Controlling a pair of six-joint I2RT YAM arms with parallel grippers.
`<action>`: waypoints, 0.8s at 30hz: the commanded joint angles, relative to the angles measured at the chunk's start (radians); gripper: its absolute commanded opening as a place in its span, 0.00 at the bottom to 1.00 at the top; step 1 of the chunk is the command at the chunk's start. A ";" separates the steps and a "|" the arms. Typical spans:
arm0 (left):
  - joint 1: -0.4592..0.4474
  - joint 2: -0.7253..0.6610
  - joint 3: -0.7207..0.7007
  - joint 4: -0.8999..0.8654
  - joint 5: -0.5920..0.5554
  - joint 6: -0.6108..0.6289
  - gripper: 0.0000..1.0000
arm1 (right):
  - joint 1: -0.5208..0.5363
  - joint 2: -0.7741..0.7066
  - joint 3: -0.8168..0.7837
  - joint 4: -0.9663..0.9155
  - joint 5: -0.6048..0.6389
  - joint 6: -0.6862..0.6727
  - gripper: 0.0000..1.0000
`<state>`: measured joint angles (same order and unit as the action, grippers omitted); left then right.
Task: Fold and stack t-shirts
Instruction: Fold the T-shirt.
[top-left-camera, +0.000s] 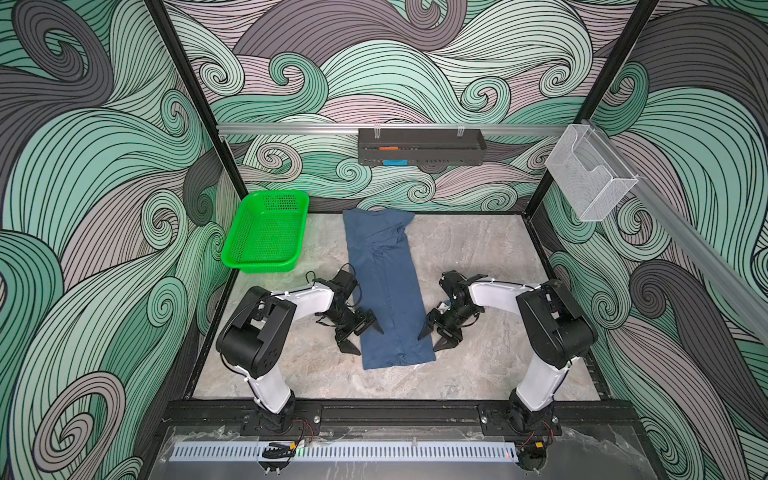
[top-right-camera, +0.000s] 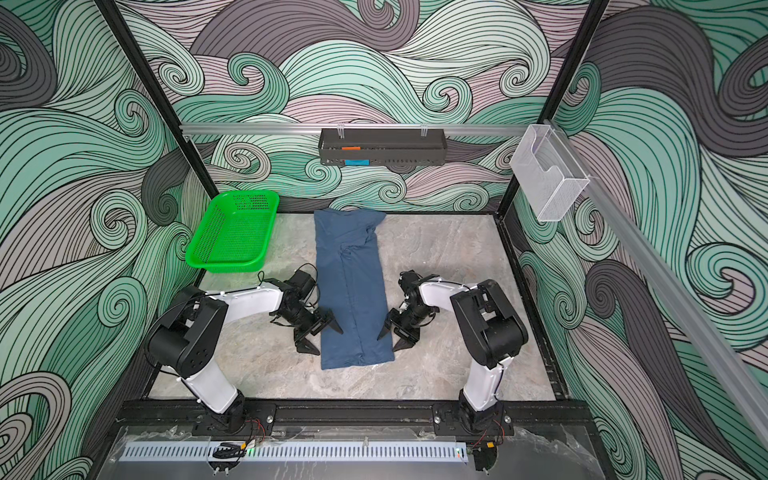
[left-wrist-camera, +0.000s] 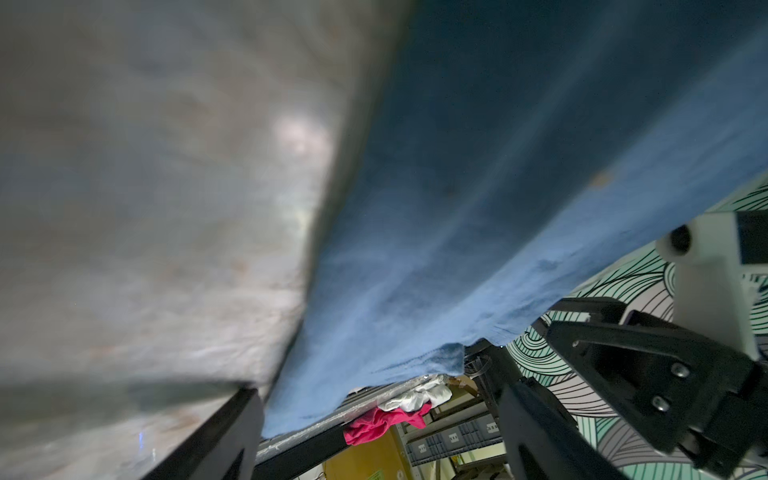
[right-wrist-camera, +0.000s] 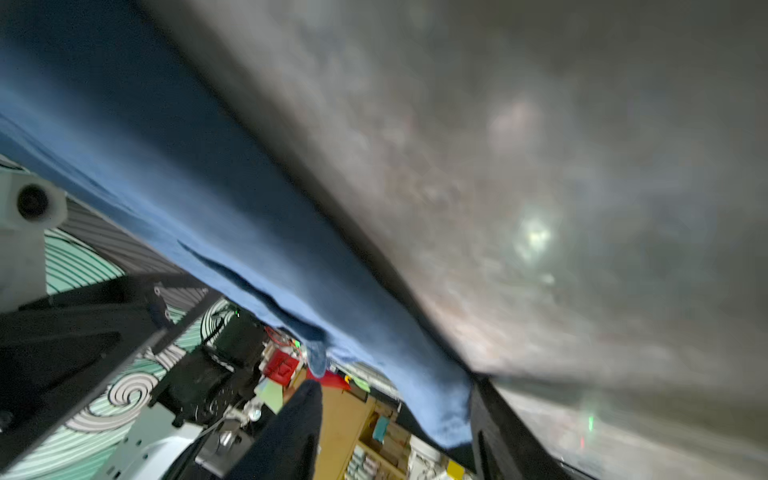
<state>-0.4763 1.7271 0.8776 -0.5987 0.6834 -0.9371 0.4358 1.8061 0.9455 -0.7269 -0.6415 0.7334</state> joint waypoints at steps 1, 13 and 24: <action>-0.041 0.090 -0.037 0.089 -0.167 0.054 0.45 | 0.018 0.069 -0.012 0.052 0.063 -0.009 0.45; -0.057 0.013 -0.001 -0.045 -0.141 0.104 0.00 | 0.029 -0.036 -0.044 -0.056 0.060 -0.034 0.00; -0.105 -0.219 -0.121 -0.086 -0.093 0.029 0.00 | 0.084 -0.236 -0.061 -0.243 0.089 -0.076 0.00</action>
<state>-0.5846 1.5700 0.7528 -0.6231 0.6125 -0.8814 0.5209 1.6211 0.8593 -0.8536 -0.5938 0.6830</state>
